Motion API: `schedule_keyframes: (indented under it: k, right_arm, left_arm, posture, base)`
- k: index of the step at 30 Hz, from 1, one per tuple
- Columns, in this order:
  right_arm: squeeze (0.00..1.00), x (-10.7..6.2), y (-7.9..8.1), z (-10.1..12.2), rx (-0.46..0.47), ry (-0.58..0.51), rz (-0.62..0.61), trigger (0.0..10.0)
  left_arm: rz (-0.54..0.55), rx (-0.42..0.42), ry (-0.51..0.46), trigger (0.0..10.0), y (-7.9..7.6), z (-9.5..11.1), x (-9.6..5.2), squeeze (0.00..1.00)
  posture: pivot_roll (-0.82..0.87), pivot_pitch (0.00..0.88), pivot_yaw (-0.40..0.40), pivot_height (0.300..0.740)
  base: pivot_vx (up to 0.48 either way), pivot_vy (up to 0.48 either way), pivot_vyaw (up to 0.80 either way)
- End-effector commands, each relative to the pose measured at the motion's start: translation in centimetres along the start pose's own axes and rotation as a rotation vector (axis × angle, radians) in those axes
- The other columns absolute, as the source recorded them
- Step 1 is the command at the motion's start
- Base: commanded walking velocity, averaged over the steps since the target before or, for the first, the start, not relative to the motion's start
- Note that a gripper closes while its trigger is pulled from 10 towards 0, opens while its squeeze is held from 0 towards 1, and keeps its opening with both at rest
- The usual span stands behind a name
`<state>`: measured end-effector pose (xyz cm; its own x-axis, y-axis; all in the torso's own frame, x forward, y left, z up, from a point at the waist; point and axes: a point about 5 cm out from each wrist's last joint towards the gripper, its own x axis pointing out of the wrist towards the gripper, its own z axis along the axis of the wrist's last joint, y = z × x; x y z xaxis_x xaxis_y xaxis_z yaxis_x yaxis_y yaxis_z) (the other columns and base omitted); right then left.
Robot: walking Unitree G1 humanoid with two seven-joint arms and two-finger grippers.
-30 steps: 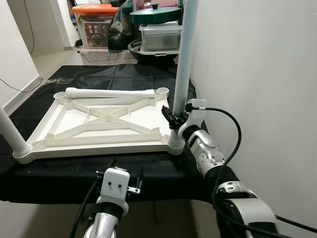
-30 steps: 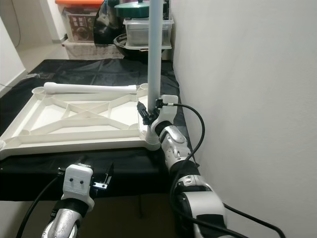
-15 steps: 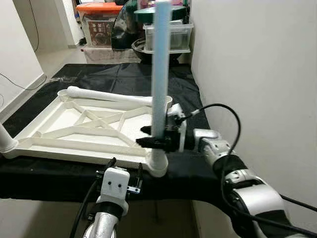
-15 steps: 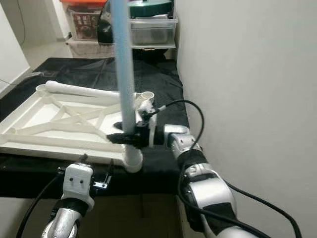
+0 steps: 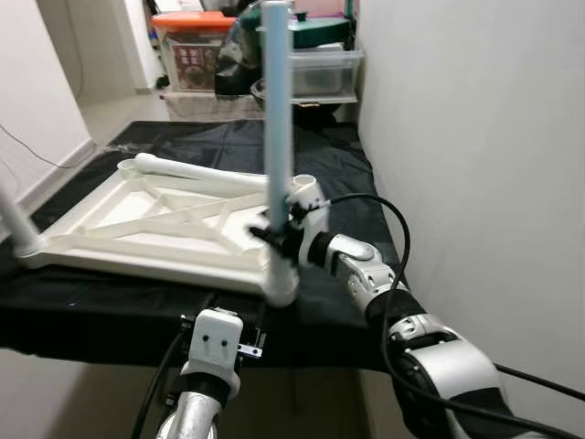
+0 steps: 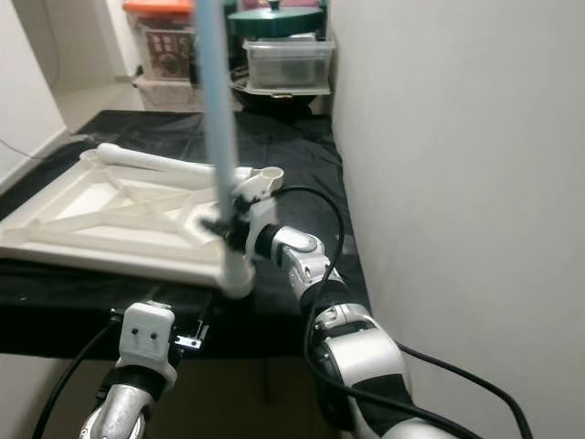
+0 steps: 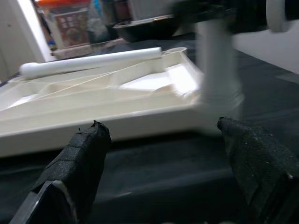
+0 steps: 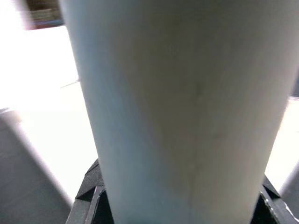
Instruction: Building children table
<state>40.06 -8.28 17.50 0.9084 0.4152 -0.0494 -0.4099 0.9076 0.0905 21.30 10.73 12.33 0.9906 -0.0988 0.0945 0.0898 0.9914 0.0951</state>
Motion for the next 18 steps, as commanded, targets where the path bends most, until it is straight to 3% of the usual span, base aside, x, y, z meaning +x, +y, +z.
schedule_keyframes:
  k: [1, 2, 3, 4, 5, 6, 7, 8, 12, 13, 14, 16, 18]
  right_arm:
    - [0.0, -0.6, -1.8, -1.2, 0.08, 0.05, -0.174, 0.0]
    - [0.0, -1.0, -3.0, -1.5, 0.082, 0.056, -0.313, 0.0]
    - [0.0, -1.0, -3.0, -1.5, 0.082, 0.056, -0.313, 0.0]
    - [0.0, -1.7, -4.2, -1.7, 0.088, 0.043, -0.471, 0.0]
    - [0.0, -1.7, -4.2, -1.7, 0.088, 0.043, -0.471, 0.0]
    - [0.0, -2.3, -4.9, -1.9, 0.106, 0.028, -0.599, 0.0]
    - [0.0, -2.3, -4.9, -1.9, 0.106, 0.028, -0.599, 0.0]
    - [0.0, -2.7, -4.8, -2.3, 0.138, 0.019, -0.676, 0.0]
    - [0.0, -2.7, -4.0, -2.7, 0.17, 0.019, -0.703, 0.0]
    - [0.0, -2.2, -2.7, -2.8, 0.201, 0.01, -0.654, 9.7]
    - [1.0, -1.7, -1.6, -2.7, 0.21, -0.001, -0.62, 10.0]
    - [1.0, -1.1, -0.3, -1.8, 0.215, -0.063, -0.525, 10.0]
    - [1.0, -1.0, 0.0, -1.5, 0.223, -0.083, -0.496, 10.0]
  left_arm:
    - [-0.005, 0.008, 0.01, 10.0, 0.0, -0.3, -0.1, 0.0]
    - [-0.005, 0.008, 0.01, 10.0, 0.1, -0.3, -0.1, 0.0]
    - [-0.005, 0.008, 0.01, 10.0, 0.1, -0.3, -0.1, 0.0]
    - [-0.006, 0.009, 0.01, 10.0, 0.1, -0.3, -0.1, 0.0]
    - [-0.006, 0.009, 0.01, 10.0, 0.1, -0.3, -0.1, 0.0]
    - [-0.006, 0.01, 0.011, 10.0, 0.1, -0.4, -0.1, 0.0]
    - [-0.006, 0.01, 0.011, 10.0, 0.1, -0.4, -0.1, 0.0]
    - [-0.006, 0.01, 0.012, 10.0, 0.1, -0.4, -0.1, 0.0]
    - [-0.007, 0.011, 0.013, 10.0, 0.1, -0.4, -0.1, 0.0]
    - [-0.007, 0.01, 0.013, 10.0, 0.1, -0.4, 0.0, 0.0]
    - [-0.008, 0.01, 0.013, 10.0, 0.1, -0.4, 0.0, 0.0]
    - [-0.007, 0.009, 0.013, 10.0, 0.0, -0.4, 0.0, 0.0]
    - [-0.007, 0.009, 0.013, 10.0, 0.0, -0.4, 0.0, 0.0]
  posture:
    - [0.09, 0.0, -0.012, 0.74]
    - [0.09, 0.0, -0.012, 0.74]
    - [0.09, 0.0, -0.012, 0.74]
    - [0.09, 0.0, -0.012, 0.74]
    - [0.09, 0.0, -0.012, 0.74]
    - [0.09, 0.0, -0.013, 0.74]
    - [0.09, 0.0, -0.013, 0.74]
    - [0.09, 0.0, -0.013, 0.74]
    - [0.09, 0.0, -0.013, 0.74]
    - [0.08, 0.0, -0.011, 0.74]
    - [0.08, 0.0, -0.011, 0.74]
    - [0.08, 0.0, -0.011, 0.74]
    - [0.08, 0.0, -0.011, 0.74]
  base:
    - [0.0, 0.0, 0.0]
    - [0.0, 0.0, 0.0]
    - [0.0, 0.0, 0.0]
    - [0.0, 0.0, 0.0]
    - [0.0, 0.0, 0.0]
    - [0.0, 0.0, 0.0]
    - [0.0, 0.0, 0.0]
    - [0.0, 0.0, 0.0]
    - [0.0, 0.0, 0.0]
    - [0.0, 0.0, 0.0]
    - [0.0, 0.0, 0.0]
    - [0.0, 0.0, 0.0]
    - [0.0, 0.0, 0.0]
